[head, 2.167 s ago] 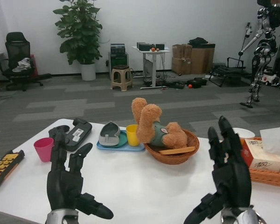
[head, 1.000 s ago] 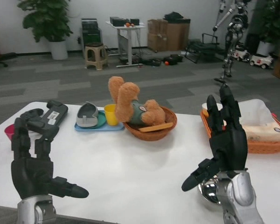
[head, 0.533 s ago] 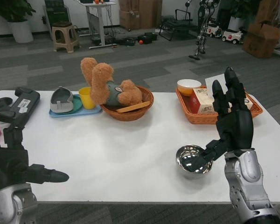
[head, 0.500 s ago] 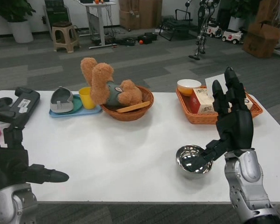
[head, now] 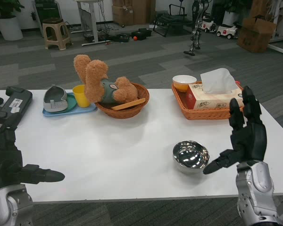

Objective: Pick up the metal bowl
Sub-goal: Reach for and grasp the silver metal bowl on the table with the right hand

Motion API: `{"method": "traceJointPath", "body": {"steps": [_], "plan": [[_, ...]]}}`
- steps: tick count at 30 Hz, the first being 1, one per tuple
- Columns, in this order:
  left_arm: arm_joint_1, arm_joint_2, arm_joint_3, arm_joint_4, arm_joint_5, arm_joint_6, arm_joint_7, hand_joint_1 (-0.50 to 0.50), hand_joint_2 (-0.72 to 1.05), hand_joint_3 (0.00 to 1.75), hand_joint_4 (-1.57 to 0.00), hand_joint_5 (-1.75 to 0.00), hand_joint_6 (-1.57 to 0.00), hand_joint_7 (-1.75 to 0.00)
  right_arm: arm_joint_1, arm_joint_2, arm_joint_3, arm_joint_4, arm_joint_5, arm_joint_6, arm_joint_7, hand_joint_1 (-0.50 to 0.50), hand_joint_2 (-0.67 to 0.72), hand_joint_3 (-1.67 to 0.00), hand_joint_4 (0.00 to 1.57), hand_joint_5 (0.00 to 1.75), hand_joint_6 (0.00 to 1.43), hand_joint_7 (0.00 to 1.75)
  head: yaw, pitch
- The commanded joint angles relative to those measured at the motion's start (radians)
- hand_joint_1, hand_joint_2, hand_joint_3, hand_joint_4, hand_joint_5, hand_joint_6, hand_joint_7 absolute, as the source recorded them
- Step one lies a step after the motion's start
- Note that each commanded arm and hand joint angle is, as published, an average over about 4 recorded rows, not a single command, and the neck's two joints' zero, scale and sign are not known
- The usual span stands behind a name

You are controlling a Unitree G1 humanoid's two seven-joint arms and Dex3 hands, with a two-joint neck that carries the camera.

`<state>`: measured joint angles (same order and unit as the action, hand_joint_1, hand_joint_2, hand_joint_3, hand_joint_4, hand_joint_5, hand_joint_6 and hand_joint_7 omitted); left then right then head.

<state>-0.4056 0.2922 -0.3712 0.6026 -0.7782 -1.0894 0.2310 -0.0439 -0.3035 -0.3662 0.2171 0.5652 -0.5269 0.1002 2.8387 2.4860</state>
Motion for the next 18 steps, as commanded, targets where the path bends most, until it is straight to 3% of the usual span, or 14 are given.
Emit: {"method": "traceJointPath", "body": {"steps": [1,8,13,18], "plan": [[-0.019,0.013,-0.003,0.019,-0.015,-0.007,0.003,-0.5,-0.72,0.0,-0.9,-1.13,0.0,0.0,0.002,-0.009,-0.015,0.073,0.022,0.023,0.04,-0.42,0.72,0.0,0.0,0.0,0.0,0.14,-0.012,0.0],[-0.041,0.01,-0.017,0.041,-0.016,-0.007,0.004,-0.5,-0.72,0.0,-0.9,-1.05,0.0,0.0,-0.038,-0.029,-0.013,0.259,0.036,0.031,0.101,-0.42,0.72,0.0,0.0,0.0,0.0,0.14,-0.052,0.004],[-0.056,0.003,-0.03,0.054,-0.019,-0.007,0.004,-0.5,-0.72,0.0,-0.9,-1.05,0.0,-0.02,-0.139,-0.023,-0.008,0.477,0.03,0.016,0.157,-0.42,0.72,0.0,0.0,0.0,0.0,0.14,-0.083,0.006],[-0.058,0.0,-0.031,0.053,-0.018,-0.007,0.004,-0.5,-0.68,0.0,-0.9,-1.13,0.0,-0.05,-0.202,-0.023,0.003,0.61,0.026,-0.008,0.175,-0.42,0.72,0.0,0.0,0.0,0.0,0.14,-0.122,0.015]]}}
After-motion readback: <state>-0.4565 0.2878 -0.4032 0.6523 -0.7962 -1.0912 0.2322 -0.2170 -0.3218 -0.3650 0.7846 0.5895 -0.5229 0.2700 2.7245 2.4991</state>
